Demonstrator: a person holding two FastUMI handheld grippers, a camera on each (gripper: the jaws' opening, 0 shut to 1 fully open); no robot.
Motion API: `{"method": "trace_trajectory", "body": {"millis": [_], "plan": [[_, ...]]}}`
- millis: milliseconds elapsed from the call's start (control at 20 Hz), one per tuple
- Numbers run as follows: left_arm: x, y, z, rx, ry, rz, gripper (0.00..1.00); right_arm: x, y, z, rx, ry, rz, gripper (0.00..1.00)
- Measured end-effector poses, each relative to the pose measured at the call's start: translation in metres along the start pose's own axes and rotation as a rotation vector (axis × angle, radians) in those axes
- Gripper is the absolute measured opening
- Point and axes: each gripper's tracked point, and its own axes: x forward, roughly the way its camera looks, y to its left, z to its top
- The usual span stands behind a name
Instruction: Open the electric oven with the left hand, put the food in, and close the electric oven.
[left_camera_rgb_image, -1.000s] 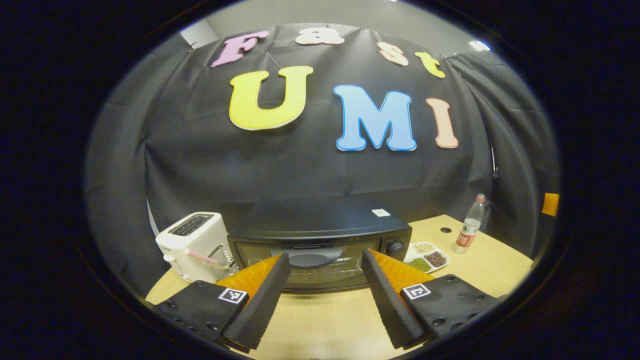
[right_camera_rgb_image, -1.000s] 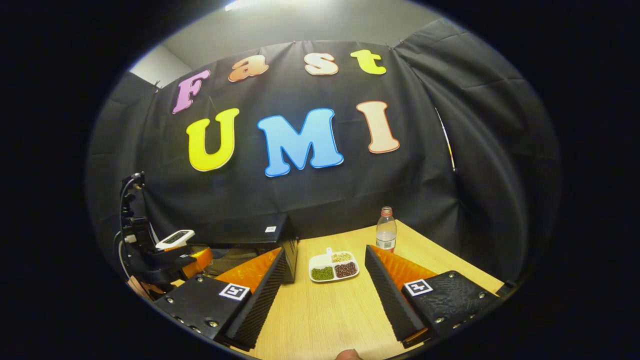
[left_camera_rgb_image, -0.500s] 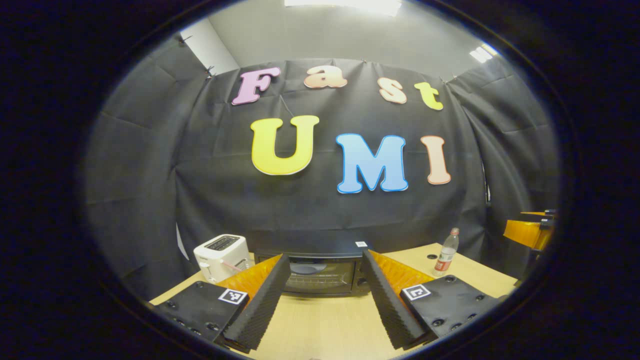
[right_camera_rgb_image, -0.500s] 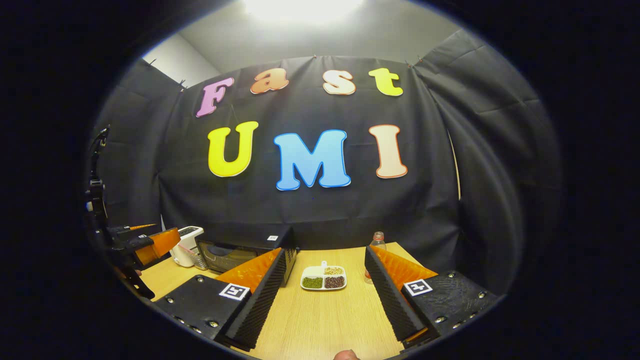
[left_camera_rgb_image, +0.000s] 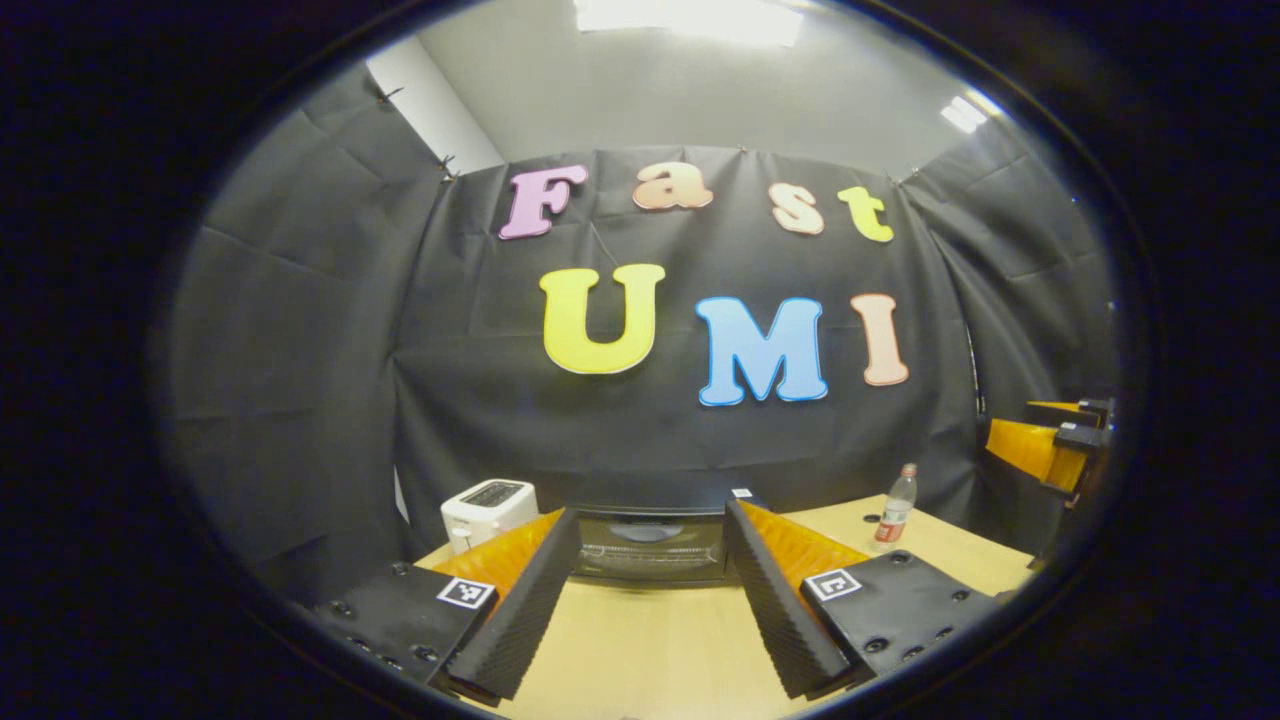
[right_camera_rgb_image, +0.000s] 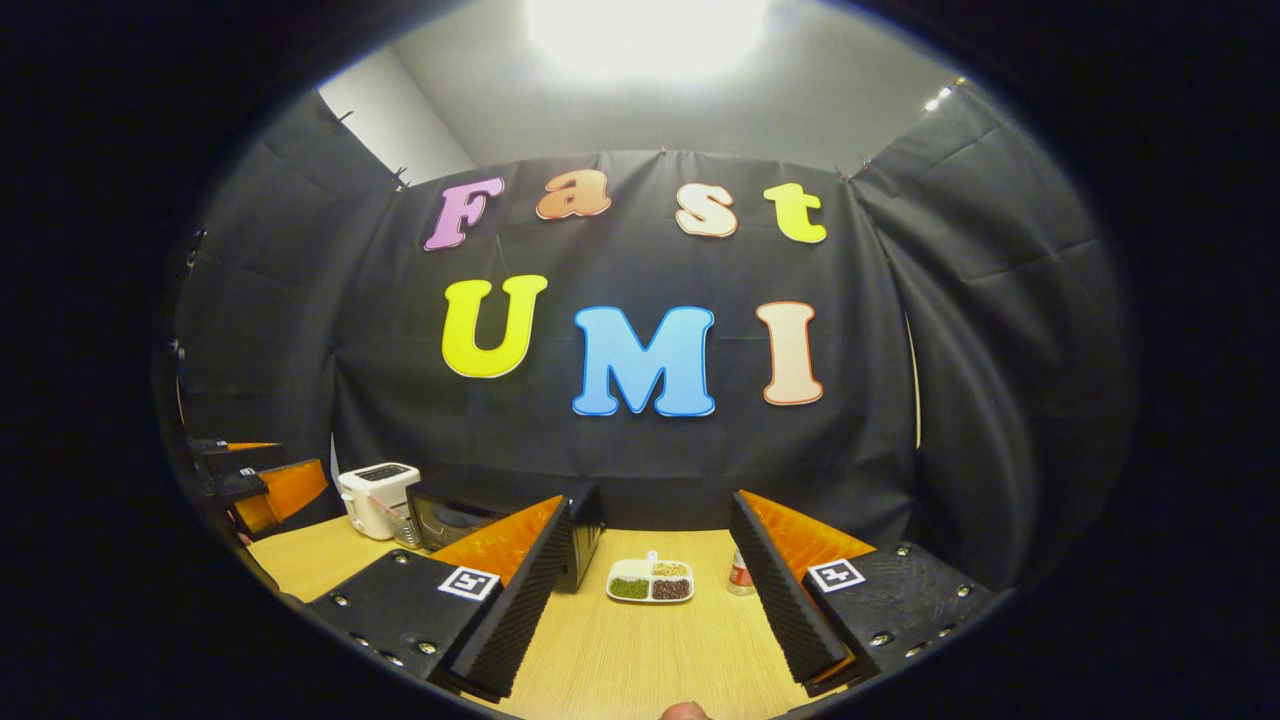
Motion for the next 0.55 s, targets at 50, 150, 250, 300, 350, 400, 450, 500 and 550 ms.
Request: {"method": "trace_trajectory", "body": {"millis": [50, 150, 250, 300, 350, 400, 450, 500, 550], "plan": [[-0.003, 0.004, 0.001, 0.005, -0.005, 0.0, 1.0, -0.002, 0.002, 0.004, 0.0, -0.017, -0.012, 0.96], [-0.01, 0.009, 0.004, 0.0, -0.013, -0.011, 1.0, -0.004, 0.012, 0.006, 0.015, -0.03, -0.009, 0.98], [-0.014, 0.014, 0.007, -0.002, -0.02, -0.013, 1.0, -0.006, 0.02, 0.003, 0.025, -0.018, -0.009, 0.98], [-0.015, 0.016, 0.008, -0.002, -0.021, -0.014, 1.0, -0.006, 0.023, 0.001, 0.03, -0.01, -0.006, 0.98], [-0.017, 0.018, 0.01, -0.004, -0.027, -0.016, 1.0, -0.007, 0.027, 0.001, 0.034, -0.005, -0.003, 0.98], [-0.017, 0.018, 0.012, -0.007, -0.037, -0.019, 1.0, -0.007, 0.029, 0.001, 0.036, -0.003, -0.003, 0.98], [-0.018, 0.021, 0.015, -0.004, -0.047, -0.019, 1.0, -0.008, 0.031, 0.001, 0.033, 0.0, -0.003, 0.98], [-0.019, 0.023, 0.015, 0.003, -0.05, -0.017, 1.0, -0.008, 0.033, 0.0, 0.031, 0.004, -0.001, 0.98], [-0.02, 0.025, 0.014, 0.009, -0.049, -0.014, 1.0, -0.008, 0.036, -0.001, 0.029, 0.008, 0.006, 0.98]]}}
